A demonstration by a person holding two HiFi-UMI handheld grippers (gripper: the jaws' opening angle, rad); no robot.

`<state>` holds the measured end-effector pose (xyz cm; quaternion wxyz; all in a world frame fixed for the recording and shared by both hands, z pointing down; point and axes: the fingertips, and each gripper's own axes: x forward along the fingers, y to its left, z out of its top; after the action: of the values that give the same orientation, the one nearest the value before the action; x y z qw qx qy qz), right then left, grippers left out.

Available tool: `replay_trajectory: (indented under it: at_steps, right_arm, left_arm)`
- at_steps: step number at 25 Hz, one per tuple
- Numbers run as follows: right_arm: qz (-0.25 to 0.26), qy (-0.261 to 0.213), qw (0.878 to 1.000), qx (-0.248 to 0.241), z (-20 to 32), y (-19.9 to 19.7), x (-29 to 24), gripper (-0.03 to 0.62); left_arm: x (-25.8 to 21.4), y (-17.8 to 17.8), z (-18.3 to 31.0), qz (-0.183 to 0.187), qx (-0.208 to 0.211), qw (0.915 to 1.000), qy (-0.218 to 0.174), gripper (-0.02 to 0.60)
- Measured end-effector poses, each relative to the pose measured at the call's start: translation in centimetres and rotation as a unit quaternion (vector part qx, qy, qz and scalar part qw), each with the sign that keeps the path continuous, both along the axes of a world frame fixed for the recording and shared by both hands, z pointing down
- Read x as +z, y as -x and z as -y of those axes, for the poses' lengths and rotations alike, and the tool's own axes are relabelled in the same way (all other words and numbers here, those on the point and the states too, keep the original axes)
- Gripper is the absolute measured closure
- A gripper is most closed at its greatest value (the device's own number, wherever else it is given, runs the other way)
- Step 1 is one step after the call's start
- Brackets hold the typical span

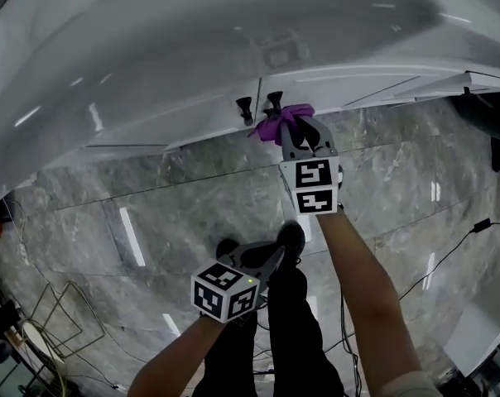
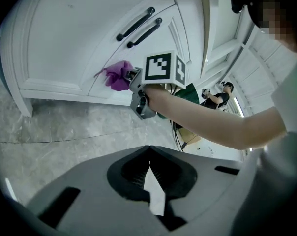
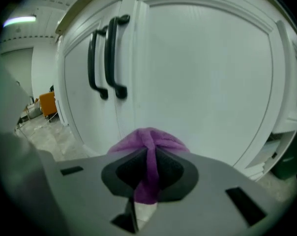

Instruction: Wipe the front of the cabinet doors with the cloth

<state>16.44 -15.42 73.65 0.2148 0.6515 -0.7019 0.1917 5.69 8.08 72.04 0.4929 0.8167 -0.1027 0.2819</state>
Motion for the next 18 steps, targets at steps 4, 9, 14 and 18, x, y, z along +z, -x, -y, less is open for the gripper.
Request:
replay_trajectory:
  at_steps: [4,9,14,18]
  right_arm:
    - [-0.018,0.076,0.997,0.007,-0.3,0.0,7.4,0.539]
    - [-0.024,0.164,0.986,-0.019,-3.0,0.3,10.3,0.537]
    - [0.024,0.104,0.993,0.051,-8.2,-2.7,2.8,0.537]
    - [0.07,0.004,0.988,0.14,-9.3,-7.9,-7.0,0.536]
  left_arm:
    - [1.9,0.7,-0.2,0.012,0.013,0.9999,0.003,0.574]
    - [2.1,0.9,-1.3,0.019,0.021,0.9995,0.01,0.574]
    - [-0.8,-0.1,-1.5,0.005,0.034,0.9993,0.012,0.574]
    - [-3.4,-2.2,-0.5,-0.013,0.034,0.9993,0.007,0.574]
